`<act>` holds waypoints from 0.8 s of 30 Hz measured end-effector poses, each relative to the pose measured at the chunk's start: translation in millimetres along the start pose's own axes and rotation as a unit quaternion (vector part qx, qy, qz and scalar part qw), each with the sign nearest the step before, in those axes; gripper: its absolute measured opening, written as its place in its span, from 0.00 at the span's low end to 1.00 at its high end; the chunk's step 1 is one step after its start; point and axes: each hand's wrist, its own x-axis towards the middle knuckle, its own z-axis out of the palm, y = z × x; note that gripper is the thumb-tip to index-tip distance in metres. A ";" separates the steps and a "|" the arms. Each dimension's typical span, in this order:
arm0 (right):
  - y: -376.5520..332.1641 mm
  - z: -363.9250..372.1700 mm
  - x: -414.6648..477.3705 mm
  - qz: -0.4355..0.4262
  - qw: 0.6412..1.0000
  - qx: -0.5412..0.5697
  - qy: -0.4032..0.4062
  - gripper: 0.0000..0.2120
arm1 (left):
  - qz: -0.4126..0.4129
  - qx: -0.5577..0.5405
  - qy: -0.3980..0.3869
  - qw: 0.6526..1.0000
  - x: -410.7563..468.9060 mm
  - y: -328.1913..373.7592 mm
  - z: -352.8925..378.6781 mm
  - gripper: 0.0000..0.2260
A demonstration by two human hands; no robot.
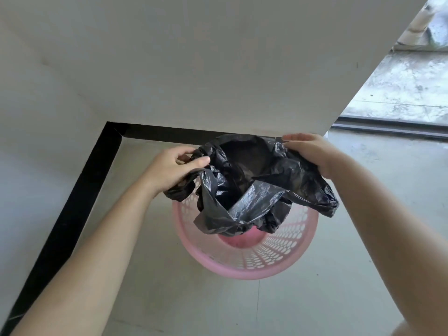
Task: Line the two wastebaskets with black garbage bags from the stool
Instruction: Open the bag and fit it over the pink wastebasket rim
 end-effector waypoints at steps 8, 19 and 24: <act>6.9 -8.2 -37.2 -0.052 0.977 -0.121 0.169 0.11 | -0.053 -0.003 0.205 0.977 4.0 -9.6 37.2 0.11; 29.2 60.5 -92.5 0.052 0.918 0.176 0.353 0.49 | -0.187 -0.230 0.358 0.885 -23.1 23.6 75.1 0.35; 46.2 84.2 -101.9 0.124 0.881 0.344 0.301 0.10 | -0.241 -0.461 0.337 0.784 -54.4 15.0 103.0 0.14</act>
